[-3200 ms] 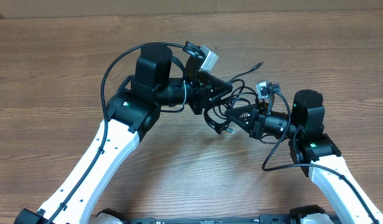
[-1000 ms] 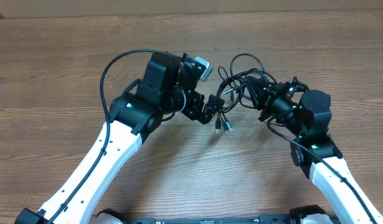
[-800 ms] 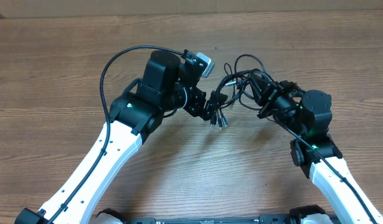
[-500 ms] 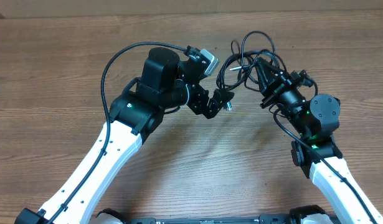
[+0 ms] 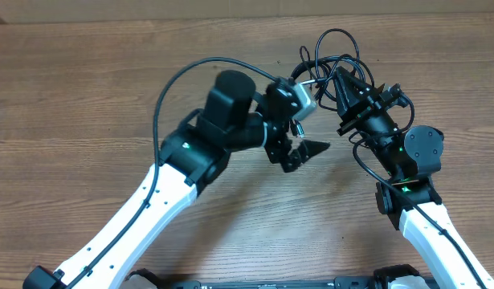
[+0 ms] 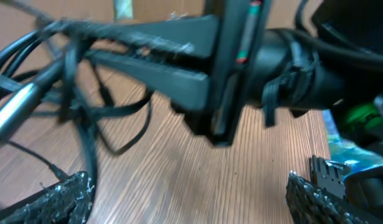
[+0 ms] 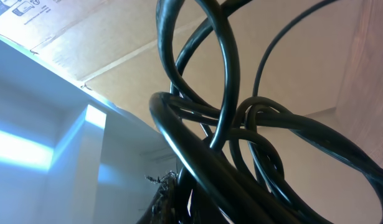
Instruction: Untangle cables
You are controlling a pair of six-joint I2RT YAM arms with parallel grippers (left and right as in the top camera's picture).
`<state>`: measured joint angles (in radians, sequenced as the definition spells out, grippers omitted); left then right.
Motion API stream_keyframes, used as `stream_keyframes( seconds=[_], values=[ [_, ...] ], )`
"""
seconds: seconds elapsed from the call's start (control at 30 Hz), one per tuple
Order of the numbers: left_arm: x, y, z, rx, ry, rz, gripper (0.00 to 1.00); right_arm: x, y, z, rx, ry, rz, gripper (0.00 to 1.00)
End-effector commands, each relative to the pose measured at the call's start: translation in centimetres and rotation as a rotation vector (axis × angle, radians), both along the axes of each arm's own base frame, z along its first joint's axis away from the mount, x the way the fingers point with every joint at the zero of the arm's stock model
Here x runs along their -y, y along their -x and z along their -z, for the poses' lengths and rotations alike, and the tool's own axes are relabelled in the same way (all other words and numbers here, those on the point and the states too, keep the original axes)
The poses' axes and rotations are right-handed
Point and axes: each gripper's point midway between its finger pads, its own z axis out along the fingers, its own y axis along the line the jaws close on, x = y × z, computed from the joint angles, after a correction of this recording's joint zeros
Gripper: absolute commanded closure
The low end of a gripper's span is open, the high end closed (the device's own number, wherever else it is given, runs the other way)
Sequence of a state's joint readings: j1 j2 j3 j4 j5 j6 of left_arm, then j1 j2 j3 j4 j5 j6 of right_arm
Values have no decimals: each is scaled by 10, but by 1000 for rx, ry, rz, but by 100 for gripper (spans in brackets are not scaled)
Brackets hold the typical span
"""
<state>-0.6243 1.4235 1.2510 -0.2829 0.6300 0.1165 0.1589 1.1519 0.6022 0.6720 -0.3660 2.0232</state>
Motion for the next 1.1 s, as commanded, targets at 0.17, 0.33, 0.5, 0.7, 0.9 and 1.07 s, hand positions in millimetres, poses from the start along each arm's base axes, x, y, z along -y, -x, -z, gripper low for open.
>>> stream_keyframes(
  seconds=[0.17, 0.33, 0.5, 0.7, 0.9, 1.07],
  values=[
    [19, -24, 13, 45, -21, -75, 0, -5, 10, -28, 22, -121, -66, 96],
    [22, -29, 12, 63, -7, -76, 4, -7, 11, -28, 21, -118, -77, 96],
    [17, -37, 12, 84, -16, -109, 46, -8, 12, -28, 20, -115, -88, 96],
    [16, -40, 13, 87, -21, -123, 90, -9, 12, -28, 20, -114, -92, 96],
    [16, -41, 12, 91, -21, -127, 96, -12, 14, -27, 19, -109, -113, 96],
    [10, -49, 14, 96, -41, -187, 96, -12, 13, -22, -3, -106, -112, 96]
  ],
)
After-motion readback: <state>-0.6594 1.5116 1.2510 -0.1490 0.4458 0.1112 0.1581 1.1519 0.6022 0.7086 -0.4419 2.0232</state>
